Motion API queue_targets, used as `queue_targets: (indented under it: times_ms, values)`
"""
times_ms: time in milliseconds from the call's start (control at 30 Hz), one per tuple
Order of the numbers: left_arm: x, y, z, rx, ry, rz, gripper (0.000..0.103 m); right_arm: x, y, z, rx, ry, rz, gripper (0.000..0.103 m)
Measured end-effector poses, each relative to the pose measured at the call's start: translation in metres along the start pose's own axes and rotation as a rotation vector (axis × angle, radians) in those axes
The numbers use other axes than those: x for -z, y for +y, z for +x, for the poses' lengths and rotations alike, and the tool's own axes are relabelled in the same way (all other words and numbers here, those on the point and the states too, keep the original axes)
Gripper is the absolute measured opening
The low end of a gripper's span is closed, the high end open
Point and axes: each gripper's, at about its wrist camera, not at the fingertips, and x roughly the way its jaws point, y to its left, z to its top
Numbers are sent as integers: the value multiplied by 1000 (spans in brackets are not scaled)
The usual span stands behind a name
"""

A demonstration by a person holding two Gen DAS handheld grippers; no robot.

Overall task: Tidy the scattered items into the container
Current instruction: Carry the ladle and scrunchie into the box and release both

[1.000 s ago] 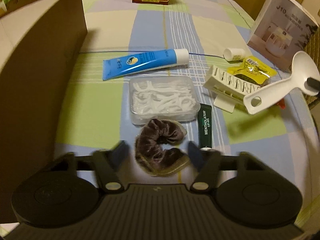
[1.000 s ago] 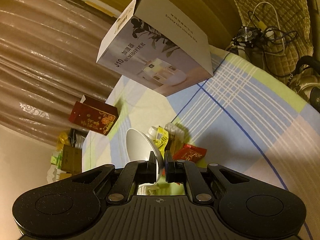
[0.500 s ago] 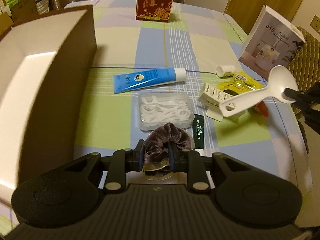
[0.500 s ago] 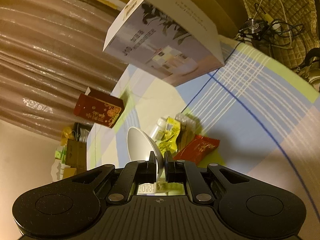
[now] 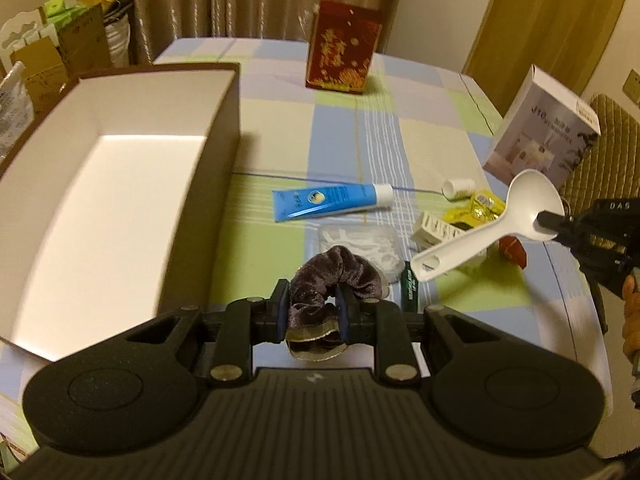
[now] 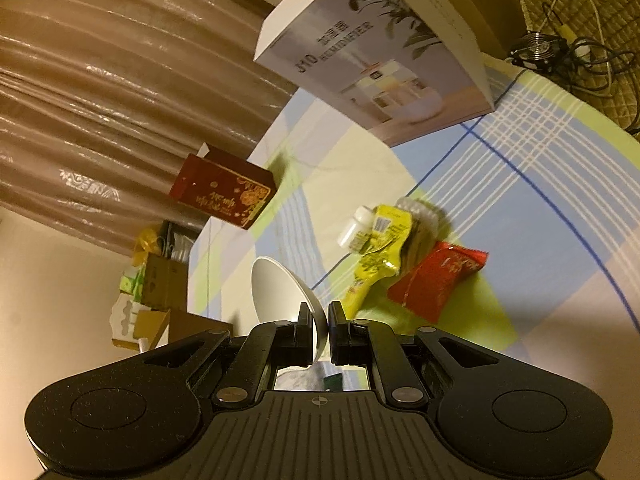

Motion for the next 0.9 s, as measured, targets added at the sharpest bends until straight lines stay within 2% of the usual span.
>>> queue_targets:
  times_ms: [300, 533, 900]
  values:
    - [-6, 27, -31, -33, -67, -26, 19, 13, 41, 18, -73, 35, -51, 10]
    - [-9, 60, -57, -83, -122, -55, 19, 27, 86, 49, -147, 66, -86, 10]
    - [-12, 123, -76, -169, -150, -111, 19, 53, 159, 105, -248, 110, -162, 10]
